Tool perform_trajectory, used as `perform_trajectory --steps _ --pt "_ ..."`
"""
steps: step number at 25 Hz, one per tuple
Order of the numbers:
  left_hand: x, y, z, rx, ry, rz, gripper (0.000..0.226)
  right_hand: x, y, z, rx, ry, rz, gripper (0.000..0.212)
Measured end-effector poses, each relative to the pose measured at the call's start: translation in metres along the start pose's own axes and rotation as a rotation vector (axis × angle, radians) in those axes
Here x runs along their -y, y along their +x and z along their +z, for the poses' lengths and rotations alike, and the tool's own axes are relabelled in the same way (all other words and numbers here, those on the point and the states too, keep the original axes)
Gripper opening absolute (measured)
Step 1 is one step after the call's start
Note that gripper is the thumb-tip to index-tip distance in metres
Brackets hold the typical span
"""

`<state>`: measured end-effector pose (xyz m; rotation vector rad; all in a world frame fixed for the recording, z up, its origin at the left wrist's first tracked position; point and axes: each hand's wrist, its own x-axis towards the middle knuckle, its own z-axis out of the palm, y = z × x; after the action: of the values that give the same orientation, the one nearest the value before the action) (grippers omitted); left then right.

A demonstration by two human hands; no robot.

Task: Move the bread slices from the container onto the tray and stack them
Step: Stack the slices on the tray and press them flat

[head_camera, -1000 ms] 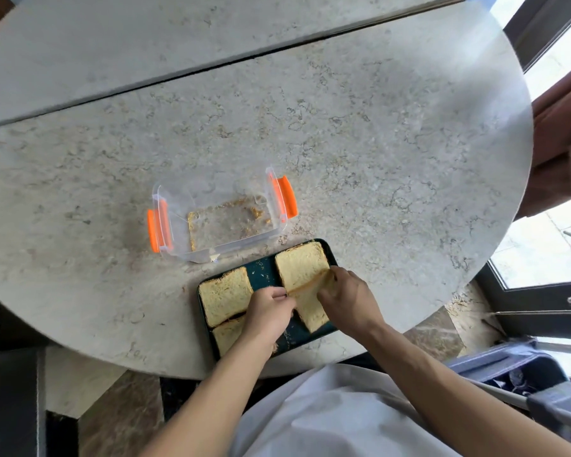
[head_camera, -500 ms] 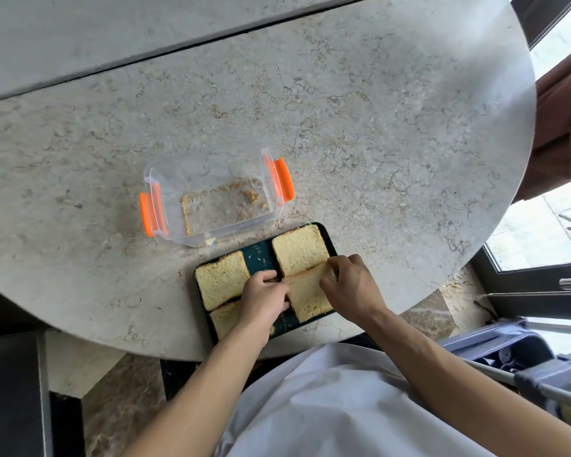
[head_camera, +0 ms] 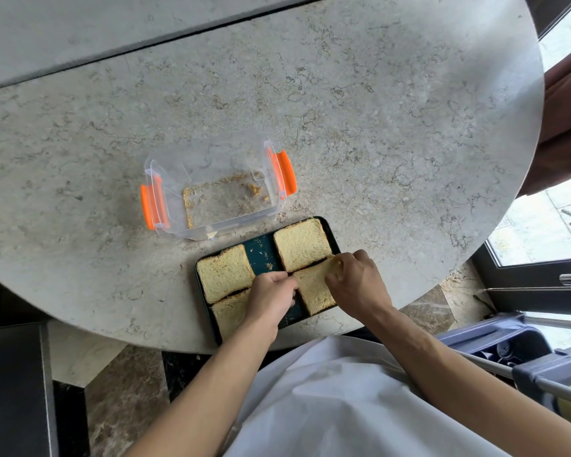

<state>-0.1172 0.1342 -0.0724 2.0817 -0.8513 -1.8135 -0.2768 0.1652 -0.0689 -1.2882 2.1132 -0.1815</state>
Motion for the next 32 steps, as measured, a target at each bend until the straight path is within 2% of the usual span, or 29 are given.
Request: perform_trajectory --steps 8,11,14,18,24,29,32 --pt "0.005 -0.002 0.0 0.054 -0.073 -0.061 0.021 0.002 0.001 0.003 -0.002 0.06 0.016 0.041" --pt "0.002 0.001 0.0 -0.045 -0.028 0.035 0.037 0.008 0.004 0.004 -0.01 0.085 -0.013 0.046" --pt "-0.007 0.004 0.001 -0.065 -0.035 0.112 0.049 0.012 0.005 0.006 0.016 0.081 -0.023 0.048" --pt "-0.013 0.006 0.006 -0.023 0.002 0.127 0.049 0.008 0.005 0.003 0.033 0.069 -0.025 0.045" --pt "-0.017 0.011 0.008 -0.088 0.057 0.195 0.051 0.011 0.006 0.002 0.019 0.066 -0.088 0.049" --pt "-0.03 0.018 0.005 -0.02 0.076 0.185 0.052 0.012 0.004 0.006 0.066 0.004 -0.156 0.051" --pt "-0.022 0.01 -0.016 -0.067 0.215 0.363 0.045 0.012 0.005 0.005 0.024 -0.029 -0.175 0.048"
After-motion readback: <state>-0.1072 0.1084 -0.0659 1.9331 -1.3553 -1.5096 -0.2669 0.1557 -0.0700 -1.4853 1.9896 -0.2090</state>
